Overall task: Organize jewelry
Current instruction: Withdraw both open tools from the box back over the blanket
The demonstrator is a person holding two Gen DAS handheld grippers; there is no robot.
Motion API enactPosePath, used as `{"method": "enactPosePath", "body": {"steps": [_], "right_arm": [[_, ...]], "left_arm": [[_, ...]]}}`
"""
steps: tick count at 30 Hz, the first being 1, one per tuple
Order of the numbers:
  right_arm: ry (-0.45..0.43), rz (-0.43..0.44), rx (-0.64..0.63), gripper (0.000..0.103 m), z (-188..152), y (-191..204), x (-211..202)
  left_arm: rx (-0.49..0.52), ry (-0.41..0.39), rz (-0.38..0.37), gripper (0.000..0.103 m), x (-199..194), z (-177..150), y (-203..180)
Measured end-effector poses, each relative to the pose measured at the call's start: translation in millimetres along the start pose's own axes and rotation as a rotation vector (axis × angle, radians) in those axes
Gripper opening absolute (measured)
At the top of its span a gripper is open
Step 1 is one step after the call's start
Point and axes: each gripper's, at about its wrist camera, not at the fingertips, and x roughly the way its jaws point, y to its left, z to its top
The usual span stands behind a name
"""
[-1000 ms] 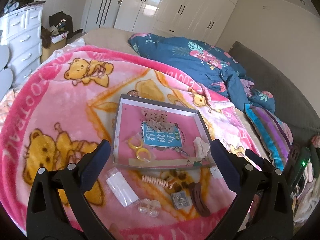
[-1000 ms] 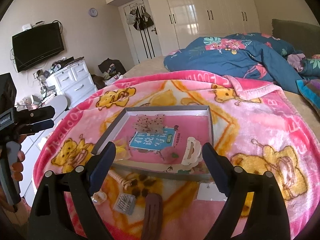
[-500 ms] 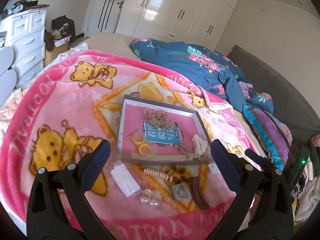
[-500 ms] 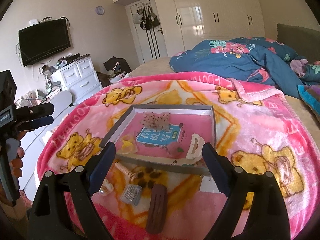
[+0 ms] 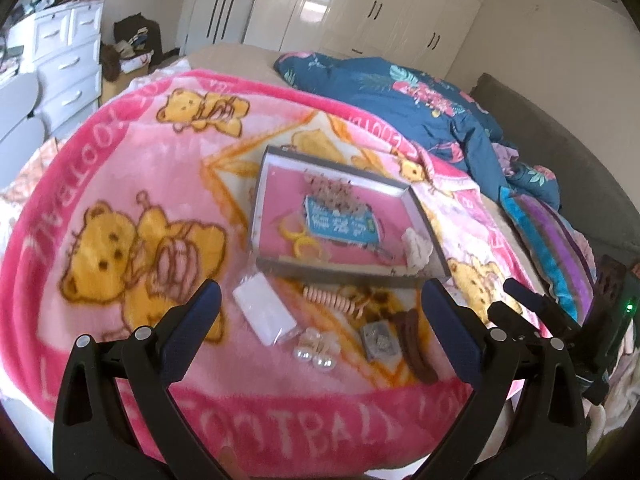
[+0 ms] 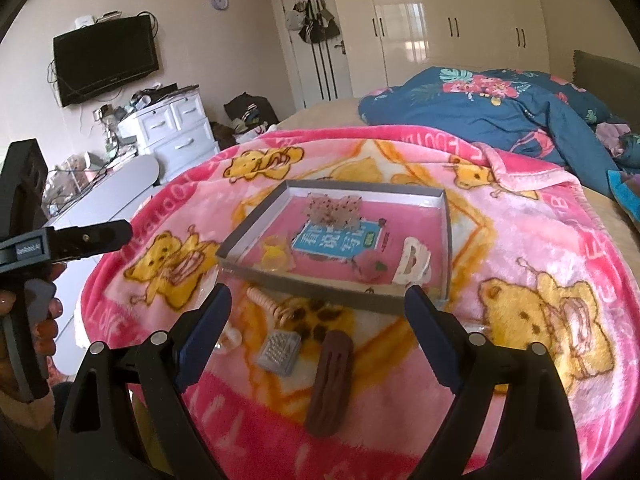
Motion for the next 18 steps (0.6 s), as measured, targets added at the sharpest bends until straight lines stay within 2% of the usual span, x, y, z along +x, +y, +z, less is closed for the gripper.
{"method": "enactPosePath", "body": {"steps": [18], "right_arm": [[0.082,0.003,-0.017,0.087,-35.2,-2.8,-3.9]], "left_arm": [[0.028,0.095,0.024,0.094,16.8,-37.7,-9.7]]}}
